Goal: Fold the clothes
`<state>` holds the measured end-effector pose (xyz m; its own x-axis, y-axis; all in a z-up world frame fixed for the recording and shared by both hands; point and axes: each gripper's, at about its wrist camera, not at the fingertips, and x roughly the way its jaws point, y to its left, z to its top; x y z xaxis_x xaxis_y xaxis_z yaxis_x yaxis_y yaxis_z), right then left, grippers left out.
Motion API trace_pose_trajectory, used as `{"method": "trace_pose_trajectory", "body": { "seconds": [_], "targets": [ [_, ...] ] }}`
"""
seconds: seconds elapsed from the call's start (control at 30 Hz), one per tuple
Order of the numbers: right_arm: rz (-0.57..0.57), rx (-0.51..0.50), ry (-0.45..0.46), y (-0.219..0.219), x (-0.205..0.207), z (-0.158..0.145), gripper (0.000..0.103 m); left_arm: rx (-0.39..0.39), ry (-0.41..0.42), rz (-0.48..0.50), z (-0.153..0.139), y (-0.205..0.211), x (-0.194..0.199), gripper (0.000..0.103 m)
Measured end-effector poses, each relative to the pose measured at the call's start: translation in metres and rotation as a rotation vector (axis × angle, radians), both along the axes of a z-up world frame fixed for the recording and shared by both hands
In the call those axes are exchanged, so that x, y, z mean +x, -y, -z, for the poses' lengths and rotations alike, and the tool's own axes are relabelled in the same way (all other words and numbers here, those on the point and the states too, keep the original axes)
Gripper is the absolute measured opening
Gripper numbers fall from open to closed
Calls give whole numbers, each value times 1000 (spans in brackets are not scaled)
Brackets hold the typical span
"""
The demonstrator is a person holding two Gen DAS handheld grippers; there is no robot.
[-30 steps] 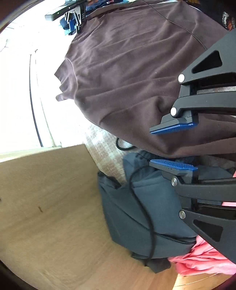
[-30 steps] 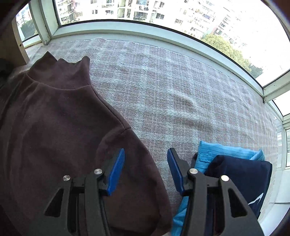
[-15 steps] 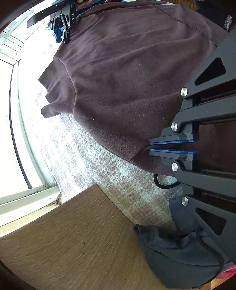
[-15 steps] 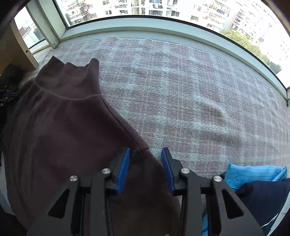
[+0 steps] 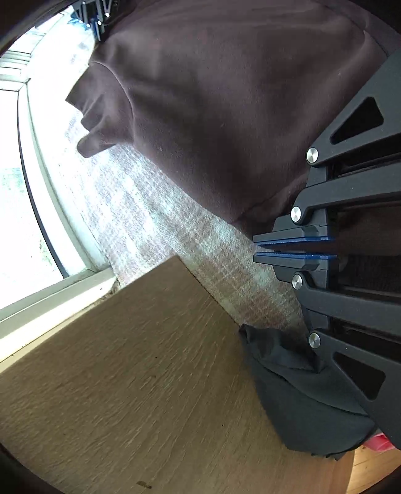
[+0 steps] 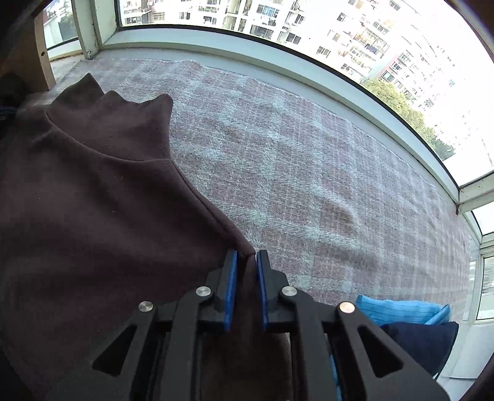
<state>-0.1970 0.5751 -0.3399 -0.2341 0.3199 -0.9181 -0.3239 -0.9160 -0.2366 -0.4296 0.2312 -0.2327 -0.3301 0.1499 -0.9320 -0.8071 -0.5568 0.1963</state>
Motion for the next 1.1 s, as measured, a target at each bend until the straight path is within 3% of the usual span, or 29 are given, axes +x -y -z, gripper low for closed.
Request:
{"method": "trace_pose_trajectory", "body": {
  "seconds": [0.1,0.13,0.23,0.27,0.33,0.5,0.57,0.6,0.63,0.7,0.83,1.03,1.1],
  "targets": [
    [15,29,-44,8,5,-18,25,23,-5,-11,-19,21,0,9],
    [20,47,-62,14,7,-23,31,37,-1,-8,-31,33,4,14],
    [7,73,-89,34,16,-34,32,60,25,-27,-55,73,30,32],
    [1,78,-84,41,17,-33,33,69,58,-42,-57,86,41,33],
    [0,82,-83,56,33,-35,33,61,107,-70,-51,110,68,34],
    [-26,-58,-9,100,46,-9,33,-62,165,-90,-11,154,124,36],
    [-60,-36,47,117,55,7,33,-118,145,-77,6,156,134,37],
    [-66,-27,82,122,62,15,33,-139,122,-78,9,156,134,30],
    [-61,-21,112,124,67,24,33,-141,94,-94,5,158,131,15],
    [-46,0,167,122,80,36,33,-145,38,-126,-4,163,124,5],
    [14,-1,128,107,94,33,44,-141,-45,-186,-27,176,103,6],
    [82,29,68,110,113,11,44,-196,-73,-148,-27,174,105,12],
    [90,-32,17,120,125,-3,44,-212,-89,-134,-27,174,108,12]
  ]
}}
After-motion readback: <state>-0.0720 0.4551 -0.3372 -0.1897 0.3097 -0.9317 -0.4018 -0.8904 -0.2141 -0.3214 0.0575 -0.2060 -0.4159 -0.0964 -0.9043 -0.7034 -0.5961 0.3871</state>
